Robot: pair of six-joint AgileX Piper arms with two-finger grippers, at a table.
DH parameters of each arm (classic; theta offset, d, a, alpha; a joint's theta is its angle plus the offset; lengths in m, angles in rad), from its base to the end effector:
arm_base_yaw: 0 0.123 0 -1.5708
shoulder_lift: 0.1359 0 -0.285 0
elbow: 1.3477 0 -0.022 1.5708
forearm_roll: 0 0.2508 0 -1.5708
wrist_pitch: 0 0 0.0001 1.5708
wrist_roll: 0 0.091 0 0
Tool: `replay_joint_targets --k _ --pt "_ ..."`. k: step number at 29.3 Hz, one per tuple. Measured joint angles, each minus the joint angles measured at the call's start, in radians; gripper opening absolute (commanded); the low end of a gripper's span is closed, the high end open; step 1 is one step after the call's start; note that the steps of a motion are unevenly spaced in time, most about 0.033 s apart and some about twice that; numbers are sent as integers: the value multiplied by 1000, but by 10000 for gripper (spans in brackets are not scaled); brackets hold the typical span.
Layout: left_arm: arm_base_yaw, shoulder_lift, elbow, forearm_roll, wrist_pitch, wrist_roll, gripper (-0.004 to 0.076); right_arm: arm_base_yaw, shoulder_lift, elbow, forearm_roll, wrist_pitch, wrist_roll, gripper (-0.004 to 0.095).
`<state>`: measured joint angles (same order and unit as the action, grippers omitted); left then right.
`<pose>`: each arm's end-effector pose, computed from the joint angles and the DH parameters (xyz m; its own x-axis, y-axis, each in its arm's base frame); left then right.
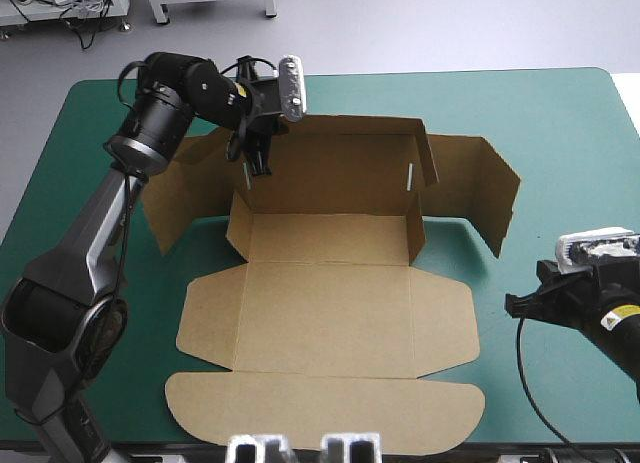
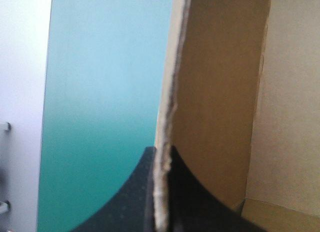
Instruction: Fold the box
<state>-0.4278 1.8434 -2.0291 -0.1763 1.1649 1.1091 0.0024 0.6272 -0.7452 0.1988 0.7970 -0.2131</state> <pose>0.3629 -0.1816 0.4037 0.0752 0.9005 -0.4283 0.8622 0.1570 0.4816 0.1103 0.0131 0.3430 -0.5393 -0.0737 -0.8389 -0.1603 0.9869 0.0163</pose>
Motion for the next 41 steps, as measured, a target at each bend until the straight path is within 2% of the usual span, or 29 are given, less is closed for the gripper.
replay_joint_targets --k 4,12,16,25,30,36,41 --pt "-96 0 0 82 -49 22 -10 0 85 -76 0 -7 3 -20" --pt "-111 -9 85 191 -132 -44 -10 0 187 -222 -1 -6 -28 -20" --pt "-112 -54 193 203 -240 -45 -10 0 245 -267 -1 -6 -37 -20" --pt "-112 -245 550 189 -627 -45 -10 0 387 -391 -4 0 -58 -20" --pt "-112 -305 679 188 -757 -43 -10 0 467 -493 33 18 -106 -20" --pt "-113 -313 786 251 -970 -43 -10 0 577 -629 74 76 -147 -20" --pt "-117 -313 826 305 -1055 -43 -10 0 685 -718 96 119 -150 -20"
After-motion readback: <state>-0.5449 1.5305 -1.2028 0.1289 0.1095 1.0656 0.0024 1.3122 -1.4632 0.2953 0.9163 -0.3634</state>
